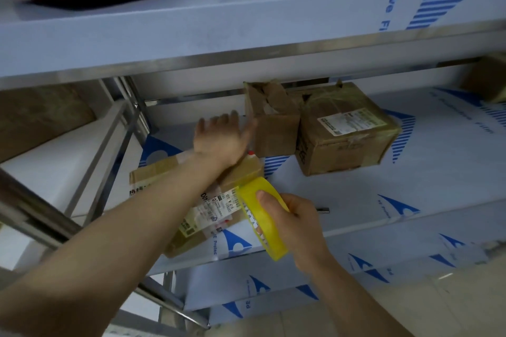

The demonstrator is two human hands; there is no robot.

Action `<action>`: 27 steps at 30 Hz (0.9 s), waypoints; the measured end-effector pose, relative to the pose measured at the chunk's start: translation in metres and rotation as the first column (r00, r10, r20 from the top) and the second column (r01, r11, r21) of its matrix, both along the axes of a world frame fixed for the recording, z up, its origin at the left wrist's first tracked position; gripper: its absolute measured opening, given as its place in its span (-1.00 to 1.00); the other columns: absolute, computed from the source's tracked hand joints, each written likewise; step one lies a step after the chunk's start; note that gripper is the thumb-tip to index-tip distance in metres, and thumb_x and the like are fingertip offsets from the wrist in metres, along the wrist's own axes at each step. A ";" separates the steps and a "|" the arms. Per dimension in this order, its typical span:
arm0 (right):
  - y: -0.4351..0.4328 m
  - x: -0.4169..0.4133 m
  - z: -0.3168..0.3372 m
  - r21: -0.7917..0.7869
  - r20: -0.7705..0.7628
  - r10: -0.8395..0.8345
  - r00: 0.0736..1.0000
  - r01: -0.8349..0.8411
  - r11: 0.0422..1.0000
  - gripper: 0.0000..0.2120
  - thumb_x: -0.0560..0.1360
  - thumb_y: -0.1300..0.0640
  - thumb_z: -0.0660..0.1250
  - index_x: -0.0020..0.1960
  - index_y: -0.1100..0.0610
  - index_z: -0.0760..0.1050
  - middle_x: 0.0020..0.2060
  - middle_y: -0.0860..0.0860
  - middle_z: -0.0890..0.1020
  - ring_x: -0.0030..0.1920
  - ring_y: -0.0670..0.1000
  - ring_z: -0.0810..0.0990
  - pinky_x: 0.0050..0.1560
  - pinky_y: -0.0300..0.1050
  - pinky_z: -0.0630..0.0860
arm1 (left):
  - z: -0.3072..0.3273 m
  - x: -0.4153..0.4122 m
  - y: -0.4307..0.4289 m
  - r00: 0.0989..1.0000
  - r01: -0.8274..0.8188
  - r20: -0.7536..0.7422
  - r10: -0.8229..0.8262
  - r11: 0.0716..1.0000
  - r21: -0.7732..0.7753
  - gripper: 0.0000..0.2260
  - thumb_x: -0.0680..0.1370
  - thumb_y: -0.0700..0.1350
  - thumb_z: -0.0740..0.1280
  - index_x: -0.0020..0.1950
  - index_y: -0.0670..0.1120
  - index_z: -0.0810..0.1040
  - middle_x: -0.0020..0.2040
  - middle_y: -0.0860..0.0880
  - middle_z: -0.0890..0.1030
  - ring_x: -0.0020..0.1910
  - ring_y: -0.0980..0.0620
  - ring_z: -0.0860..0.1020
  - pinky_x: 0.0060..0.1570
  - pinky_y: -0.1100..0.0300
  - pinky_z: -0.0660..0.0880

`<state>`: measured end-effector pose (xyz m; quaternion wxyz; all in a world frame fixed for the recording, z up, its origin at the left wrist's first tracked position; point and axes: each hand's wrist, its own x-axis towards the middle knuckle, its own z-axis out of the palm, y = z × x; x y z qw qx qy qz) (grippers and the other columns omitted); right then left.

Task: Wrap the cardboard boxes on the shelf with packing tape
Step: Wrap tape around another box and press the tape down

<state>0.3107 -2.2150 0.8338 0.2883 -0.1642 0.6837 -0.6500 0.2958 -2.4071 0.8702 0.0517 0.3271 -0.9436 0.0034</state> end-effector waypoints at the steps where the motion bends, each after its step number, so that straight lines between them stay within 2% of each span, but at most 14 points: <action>1: 0.000 0.000 0.002 0.004 -0.001 0.000 1.000 0.000 1.000 -0.53 0.47 0.00 0.41 -0.31 0.41 0.43 -0.42 0.28 0.50 -0.46 0.03 0.53 -0.37 -0.12 0.48 | -0.001 0.000 0.010 0.998 0.025 0.050 -0.028 0.998 0.066 -0.24 0.50 0.40 -0.24 0.52 -0.03 0.16 0.48 -0.13 0.29 0.44 -0.13 0.27 0.41 -0.11 0.09; 3: -0.001 0.000 0.003 0.021 0.000 -0.009 1.000 0.009 1.000 -0.57 0.48 0.02 0.39 -0.39 0.32 0.41 -0.51 0.15 0.47 -0.54 -0.08 0.48 -0.45 -0.24 0.43 | -0.004 -0.003 0.021 0.988 0.032 0.142 -0.059 0.983 0.180 -0.26 0.50 0.43 -0.16 0.57 0.03 -0.02 0.55 -0.10 0.13 0.51 -0.13 0.13 0.45 -0.16 0.00; 5: 0.000 0.000 0.005 0.023 0.011 -0.020 1.000 0.019 1.000 -0.60 0.48 0.03 0.39 -0.43 0.20 0.38 -0.59 -0.01 0.44 -0.59 -0.15 0.44 -0.52 -0.32 0.36 | 0.008 0.001 0.022 0.984 0.023 0.164 -0.074 0.955 0.297 -0.24 0.50 0.43 -0.04 0.57 0.02 -0.05 0.56 -0.10 0.06 0.53 -0.12 0.06 0.47 -0.13 -0.04; 6: 0.001 0.000 0.006 0.024 0.016 -0.017 1.000 0.016 1.000 -0.61 0.49 0.04 0.38 -0.43 0.17 0.38 -0.62 -0.05 0.43 -0.60 -0.16 0.43 -0.54 -0.34 0.35 | 0.019 0.007 0.017 0.985 0.014 0.146 -0.091 0.887 0.461 -0.25 0.51 0.40 0.04 0.56 0.00 0.02 0.57 -0.10 0.06 0.53 -0.11 0.07 0.47 -0.08 -0.02; 8: 0.002 0.001 0.008 0.025 0.027 -0.012 1.000 0.011 1.000 -0.61 0.49 0.05 0.37 -0.43 0.18 0.39 -0.65 -0.06 0.44 -0.61 -0.17 0.44 -0.55 -0.35 0.35 | 0.043 0.025 0.005 0.974 -0.005 0.145 -0.173 0.623 0.782 -0.35 0.51 0.21 0.27 0.51 -0.03 0.19 0.54 -0.12 0.16 0.47 -0.11 0.22 0.41 0.01 0.15; 9: 0.002 0.001 0.008 0.027 0.033 -0.016 0.999 0.015 1.000 -0.62 0.49 0.04 0.37 -0.40 0.22 0.42 -0.65 -0.06 0.46 -0.60 -0.17 0.46 -0.54 -0.35 0.37 | 0.050 0.036 -0.001 0.948 -0.045 0.224 -0.228 0.599 0.800 -0.25 0.45 0.14 0.37 0.53 -0.01 0.12 0.55 -0.13 0.12 0.48 -0.13 0.20 0.39 0.00 0.19; 12: -0.001 0.002 0.012 0.053 0.044 -0.014 0.999 0.011 0.999 -0.57 0.47 -0.03 0.39 -0.21 0.39 0.54 -0.53 0.05 0.58 -0.49 -0.09 0.58 -0.37 -0.19 0.54 | 0.041 0.061 -0.011 0.872 -0.017 0.436 -0.222 0.877 0.480 0.17 0.22 0.17 0.55 0.50 0.24 -0.29 0.56 -0.07 -0.14 0.52 -0.21 -0.08 0.40 -0.25 0.14; 14: -0.002 0.000 0.020 0.105 0.035 -0.004 0.999 0.000 0.994 -0.56 0.44 -0.10 0.41 -0.25 0.33 0.55 -0.41 0.16 0.62 -0.36 0.01 0.62 -0.20 -0.03 0.59 | 0.033 0.064 -0.012 0.916 0.031 0.344 -0.205 0.892 0.450 0.13 0.24 0.12 0.56 0.50 0.29 -0.22 0.52 -0.05 0.02 0.48 -0.23 0.06 0.35 -0.25 0.24; 16: 0.002 -0.006 0.041 0.143 0.037 0.039 0.999 -0.044 0.989 -0.65 0.41 -0.14 0.42 -0.30 0.15 0.56 -0.32 0.10 0.65 -0.23 0.07 0.65 -0.08 0.00 0.58 | 0.040 0.068 -0.019 0.960 -0.002 0.211 -0.185 0.748 0.664 0.05 0.26 0.00 0.56 0.52 0.27 -0.07 0.44 -0.10 0.26 0.35 -0.21 0.35 0.26 -0.16 0.40; 18: 0.007 -0.014 0.072 0.034 0.115 0.190 0.975 -0.195 0.980 -0.69 0.32 -0.12 0.44 -0.13 0.11 0.61 -0.16 0.11 0.70 -0.10 0.13 0.68 0.00 0.08 0.58 | 0.054 0.077 -0.034 0.971 -0.031 0.145 -0.190 0.505 0.863 0.01 0.21 0.00 0.56 0.52 0.23 0.07 0.30 -0.13 0.51 0.15 -0.18 0.58 0.18 -0.15 0.49; 20: 0.009 -0.019 0.102 -0.101 0.115 0.375 0.920 -0.365 0.926 -0.59 0.20 -0.03 0.40 -0.03 0.17 0.61 -0.08 0.16 0.70 -0.10 0.13 0.67 -0.06 0.05 0.60 | 0.059 0.086 -0.043 0.951 -0.007 0.110 -0.288 0.337 0.941 -0.20 0.26 -0.01 0.51 0.46 0.09 0.29 0.21 -0.17 0.59 0.15 -0.23 0.58 0.21 -0.20 0.45; 22: 0.000 -0.020 0.119 -0.156 0.056 0.471 0.880 -0.459 0.875 -0.69 0.20 0.11 0.37 -0.12 0.24 0.61 -0.22 0.15 0.69 -0.23 0.07 0.67 -0.23 -0.08 0.62 | 0.054 0.090 -0.047 0.947 -0.013 0.094 -0.306 0.256 0.966 -0.44 0.35 -0.06 0.47 0.34 -0.04 0.46 0.22 -0.22 0.58 0.22 -0.30 0.52 0.27 -0.26 0.37; 24: -0.015 -0.019 0.123 -0.132 0.046 0.453 0.891 -0.444 0.886 -0.87 0.30 0.22 0.38 -0.20 0.26 0.60 -0.32 0.13 0.68 -0.32 0.04 0.66 -0.29 -0.12 0.61 | 0.048 0.092 -0.047 0.956 -0.030 0.115 -0.271 0.300 0.953 -0.52 0.40 -0.07 0.45 0.31 -0.09 0.49 0.19 -0.20 0.60 0.20 -0.26 0.54 0.27 -0.21 0.40; 27: -0.042 -0.019 0.114 -0.076 0.075 0.327 0.942 -0.322 0.944 -0.82 0.50 0.20 0.35 -0.27 0.23 0.55 -0.45 0.07 0.65 -0.42 0.00 0.62 -0.37 -0.17 0.59 | 0.040 0.086 -0.038 0.975 0.014 0.129 -0.182 0.626 0.779 -0.60 0.49 -0.06 0.42 0.31 -0.05 0.51 0.08 -0.09 0.66 0.05 -0.08 0.64 0.17 0.01 0.52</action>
